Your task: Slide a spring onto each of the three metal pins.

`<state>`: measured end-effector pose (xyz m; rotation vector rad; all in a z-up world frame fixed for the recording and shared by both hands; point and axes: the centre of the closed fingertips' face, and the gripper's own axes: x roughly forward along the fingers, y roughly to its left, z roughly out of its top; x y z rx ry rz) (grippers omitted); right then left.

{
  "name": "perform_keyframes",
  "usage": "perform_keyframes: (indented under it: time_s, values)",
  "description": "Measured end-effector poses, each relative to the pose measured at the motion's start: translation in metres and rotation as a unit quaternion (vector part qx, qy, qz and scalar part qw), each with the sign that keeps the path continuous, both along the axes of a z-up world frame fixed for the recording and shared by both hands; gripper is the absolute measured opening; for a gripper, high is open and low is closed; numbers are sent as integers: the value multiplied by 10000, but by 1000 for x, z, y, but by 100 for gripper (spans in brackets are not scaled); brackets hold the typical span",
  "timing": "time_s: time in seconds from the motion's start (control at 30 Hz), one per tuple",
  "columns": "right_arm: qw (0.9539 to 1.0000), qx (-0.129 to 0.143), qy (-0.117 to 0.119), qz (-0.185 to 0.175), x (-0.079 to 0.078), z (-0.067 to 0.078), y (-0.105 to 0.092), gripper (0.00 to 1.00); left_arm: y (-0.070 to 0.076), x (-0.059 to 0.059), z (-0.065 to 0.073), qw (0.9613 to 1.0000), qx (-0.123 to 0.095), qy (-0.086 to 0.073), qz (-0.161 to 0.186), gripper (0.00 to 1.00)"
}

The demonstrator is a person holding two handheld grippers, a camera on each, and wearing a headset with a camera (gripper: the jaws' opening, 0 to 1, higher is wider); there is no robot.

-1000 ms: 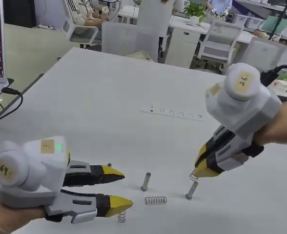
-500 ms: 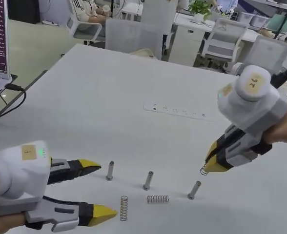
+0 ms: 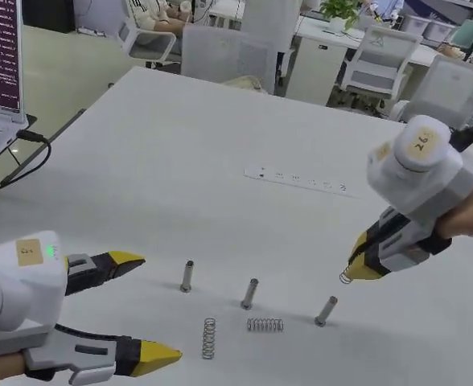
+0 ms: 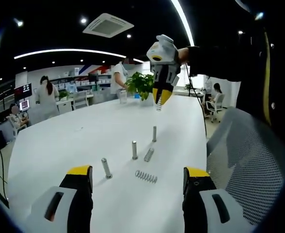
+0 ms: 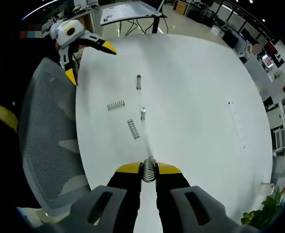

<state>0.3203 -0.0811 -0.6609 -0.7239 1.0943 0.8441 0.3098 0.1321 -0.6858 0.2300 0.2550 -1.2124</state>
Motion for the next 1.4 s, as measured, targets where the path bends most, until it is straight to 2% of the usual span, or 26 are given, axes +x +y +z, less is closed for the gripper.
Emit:
perform_keyframes:
  time_s: [0.37,0.57,1.0,1.4]
  values:
    - [9999,14,78,-110,2,-7,-7,8,7,6,-15,9998,147,-5,163,76]
    - [9999,-13,106,-107,4,-10,-7,8,9,6,-20,9993,309,-87,166,76]
    - [9997,-61,223,-65,7,-27,-4,8,6,7,-16,9995,248,-116,169,77]
    - [9989,-20,375,-270,15,-50,-16,8,4,9,-14,9995,273,-137,128,76]
